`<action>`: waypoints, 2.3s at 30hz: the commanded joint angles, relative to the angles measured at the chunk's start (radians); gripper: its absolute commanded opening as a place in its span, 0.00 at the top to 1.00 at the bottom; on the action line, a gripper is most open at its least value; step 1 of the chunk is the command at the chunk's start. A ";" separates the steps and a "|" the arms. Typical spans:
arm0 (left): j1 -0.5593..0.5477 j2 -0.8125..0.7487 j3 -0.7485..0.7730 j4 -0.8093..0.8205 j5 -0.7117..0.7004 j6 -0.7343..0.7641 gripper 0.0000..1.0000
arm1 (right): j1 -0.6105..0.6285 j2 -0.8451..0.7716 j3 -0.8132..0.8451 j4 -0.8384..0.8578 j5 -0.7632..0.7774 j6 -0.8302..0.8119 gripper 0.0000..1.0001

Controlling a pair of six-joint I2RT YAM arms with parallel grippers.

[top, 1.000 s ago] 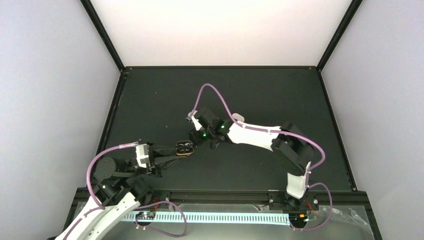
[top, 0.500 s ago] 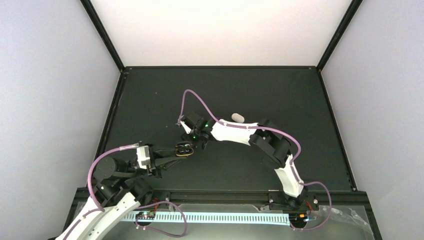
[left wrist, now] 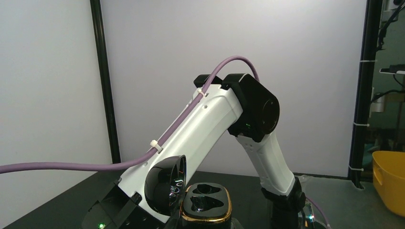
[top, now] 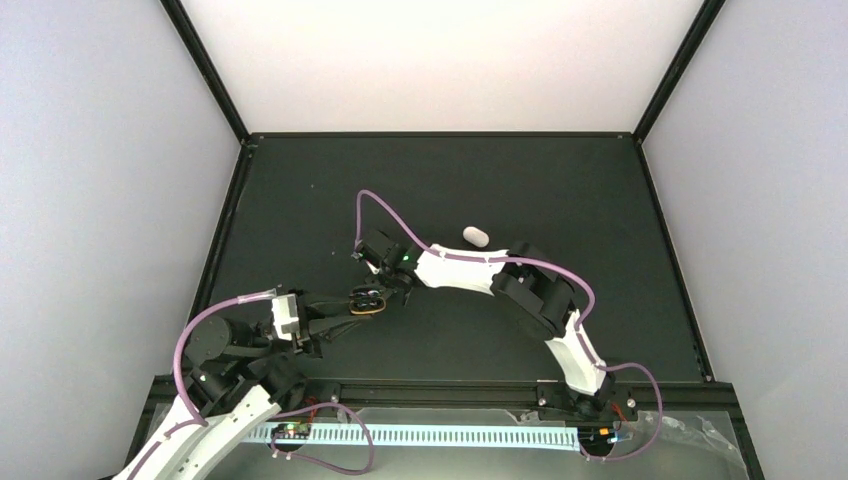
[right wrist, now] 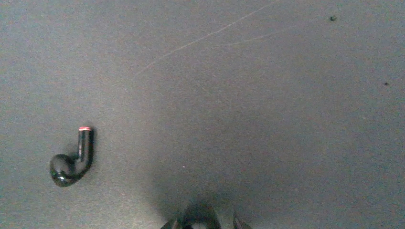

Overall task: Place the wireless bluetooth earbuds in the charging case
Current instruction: Move the earbud to the center of the board, then pick up the earbud from the center of the board.

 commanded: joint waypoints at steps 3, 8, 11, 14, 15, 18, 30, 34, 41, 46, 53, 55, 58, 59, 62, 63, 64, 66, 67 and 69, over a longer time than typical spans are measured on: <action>-0.004 -0.018 0.033 -0.014 -0.013 0.007 0.98 | 0.005 -0.010 -0.052 -0.005 0.107 0.031 0.74; -0.005 -0.021 0.031 -0.015 -0.018 0.006 0.99 | 0.002 -0.061 -0.140 0.021 0.205 0.082 0.78; -0.005 -0.020 0.028 -0.012 -0.018 0.005 0.98 | -0.008 -0.114 -0.211 0.035 0.258 0.130 0.80; -0.005 -0.018 0.026 -0.007 -0.018 0.003 0.98 | -0.026 -0.176 -0.302 0.059 0.290 0.184 0.81; -0.004 -0.017 0.026 -0.006 -0.018 0.002 0.98 | -0.034 -0.199 -0.337 0.066 0.294 0.204 0.81; -0.004 -0.011 0.024 -0.004 -0.016 0.001 0.98 | -0.056 -0.270 -0.440 0.070 0.302 0.281 0.82; -0.004 0.051 0.005 0.069 0.005 -0.008 0.98 | -0.071 -0.403 -0.546 0.064 0.189 0.472 0.64; -0.005 0.055 0.000 0.067 0.007 -0.006 0.98 | -0.074 -0.431 -0.537 0.035 0.173 0.437 0.55; -0.005 0.056 -0.005 0.072 0.008 -0.005 0.98 | -0.097 -0.446 -0.577 0.040 0.104 0.430 0.53; -0.004 0.058 -0.003 0.072 0.010 -0.001 0.98 | -0.097 -0.418 -0.574 0.049 0.040 0.429 0.66; -0.004 0.058 -0.003 0.067 0.008 0.004 0.98 | -0.097 -0.417 -0.555 0.023 0.040 0.428 0.69; -0.005 0.059 -0.003 0.070 0.007 0.006 0.98 | -0.099 -0.418 -0.544 -0.011 0.087 0.430 0.69; -0.004 0.064 -0.001 0.071 0.005 0.007 0.99 | -0.117 -0.416 -0.535 -0.041 0.129 0.443 0.68; -0.005 0.064 -0.001 0.071 0.006 0.007 0.98 | -0.128 -0.413 -0.535 -0.042 0.124 0.444 0.68; -0.004 0.068 0.000 0.073 0.009 0.009 0.98 | -0.143 -0.395 -0.519 -0.048 0.114 0.428 0.69; -0.005 0.070 0.001 0.071 0.011 0.011 0.98 | -0.142 -0.390 -0.513 -0.051 0.115 0.420 0.70; -0.004 0.070 0.002 0.070 0.013 0.010 0.98 | -0.143 -0.387 -0.511 -0.051 0.116 0.412 0.71; -0.004 0.069 0.001 0.068 0.014 0.012 0.98 | -0.143 -0.382 -0.510 -0.059 0.126 0.398 0.71; -0.004 0.067 0.002 0.066 0.014 0.012 0.99 | -0.143 -0.380 -0.510 -0.065 0.133 0.392 0.71; -0.004 0.067 0.002 0.066 0.016 0.013 0.98 | -0.142 -0.380 -0.518 -0.074 0.142 0.383 0.71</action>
